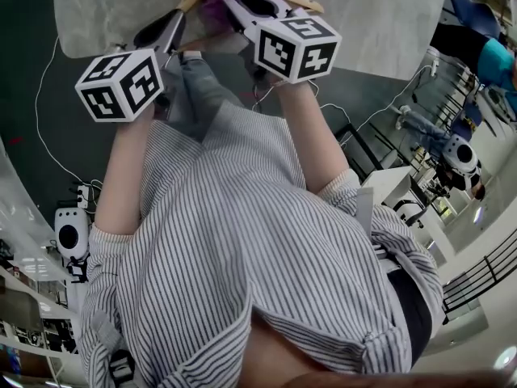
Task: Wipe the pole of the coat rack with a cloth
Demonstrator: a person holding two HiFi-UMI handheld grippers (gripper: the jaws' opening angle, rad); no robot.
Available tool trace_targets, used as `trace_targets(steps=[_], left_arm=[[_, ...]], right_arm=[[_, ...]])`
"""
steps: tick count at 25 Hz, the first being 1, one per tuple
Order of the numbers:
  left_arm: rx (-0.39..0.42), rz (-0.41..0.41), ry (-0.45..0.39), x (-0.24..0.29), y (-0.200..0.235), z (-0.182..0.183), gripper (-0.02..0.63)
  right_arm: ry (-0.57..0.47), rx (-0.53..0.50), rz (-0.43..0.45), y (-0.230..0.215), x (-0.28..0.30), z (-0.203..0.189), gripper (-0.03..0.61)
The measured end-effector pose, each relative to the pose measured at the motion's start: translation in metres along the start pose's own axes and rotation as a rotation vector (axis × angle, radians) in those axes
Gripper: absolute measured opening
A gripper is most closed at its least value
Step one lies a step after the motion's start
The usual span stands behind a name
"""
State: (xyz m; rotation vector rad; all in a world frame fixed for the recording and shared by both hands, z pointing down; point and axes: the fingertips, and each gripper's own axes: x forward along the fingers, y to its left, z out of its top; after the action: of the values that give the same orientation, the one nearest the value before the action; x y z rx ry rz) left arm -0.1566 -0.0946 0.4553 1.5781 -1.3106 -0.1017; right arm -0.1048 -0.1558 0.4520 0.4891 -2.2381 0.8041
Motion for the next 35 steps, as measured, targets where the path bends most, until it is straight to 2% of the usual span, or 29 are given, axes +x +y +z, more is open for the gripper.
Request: trace_targets(steps=[13, 35], left_arm=[[-0.007, -0.001, 0.009, -0.007, 0.008, -0.002, 0.011], [-0.018, 0.077, -0.021, -0.033, 0.017, -0.02, 0.011]], right_arm=[[0.016, -0.011, 0.006, 0.011, 0.005, -0.004, 0.071], [0.038, -0.058, 0.089, 0.034, 0.009, -0.012, 0.071]])
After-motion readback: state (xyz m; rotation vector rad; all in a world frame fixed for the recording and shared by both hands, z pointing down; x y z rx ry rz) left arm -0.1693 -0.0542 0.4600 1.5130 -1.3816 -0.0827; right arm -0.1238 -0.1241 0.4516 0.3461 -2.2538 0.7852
